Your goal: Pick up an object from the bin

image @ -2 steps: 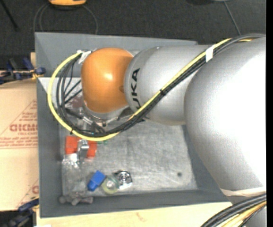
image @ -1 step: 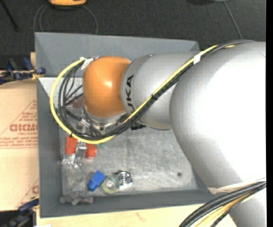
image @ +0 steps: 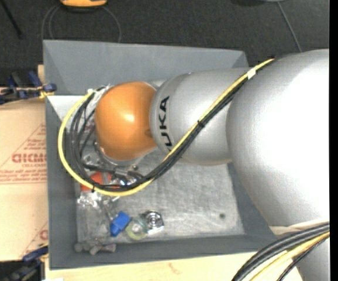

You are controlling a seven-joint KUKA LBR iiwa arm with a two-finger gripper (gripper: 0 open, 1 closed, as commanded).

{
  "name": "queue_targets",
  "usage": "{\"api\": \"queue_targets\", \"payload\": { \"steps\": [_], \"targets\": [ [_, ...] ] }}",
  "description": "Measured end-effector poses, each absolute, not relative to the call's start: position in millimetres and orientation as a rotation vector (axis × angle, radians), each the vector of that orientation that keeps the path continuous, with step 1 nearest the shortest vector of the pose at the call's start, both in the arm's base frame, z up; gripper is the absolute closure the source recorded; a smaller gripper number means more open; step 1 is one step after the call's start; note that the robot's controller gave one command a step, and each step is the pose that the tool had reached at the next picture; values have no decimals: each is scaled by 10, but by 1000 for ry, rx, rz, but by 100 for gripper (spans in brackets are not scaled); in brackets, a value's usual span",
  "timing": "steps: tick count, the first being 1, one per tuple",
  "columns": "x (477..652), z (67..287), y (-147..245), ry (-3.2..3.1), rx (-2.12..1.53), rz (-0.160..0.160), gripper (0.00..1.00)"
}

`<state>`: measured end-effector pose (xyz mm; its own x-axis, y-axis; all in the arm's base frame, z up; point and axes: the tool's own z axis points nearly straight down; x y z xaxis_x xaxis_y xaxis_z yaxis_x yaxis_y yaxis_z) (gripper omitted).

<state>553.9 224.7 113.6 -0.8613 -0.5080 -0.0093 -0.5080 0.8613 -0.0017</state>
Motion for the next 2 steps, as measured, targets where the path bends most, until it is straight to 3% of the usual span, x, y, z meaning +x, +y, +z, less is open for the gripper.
{"api": "queue_targets", "payload": {
  "steps": [1,2],
  "targets": [
    [5794,830,1634,3001,-893,1,0],
    [5717,804,1820,3036,-744,-19,0]
  ]
}}
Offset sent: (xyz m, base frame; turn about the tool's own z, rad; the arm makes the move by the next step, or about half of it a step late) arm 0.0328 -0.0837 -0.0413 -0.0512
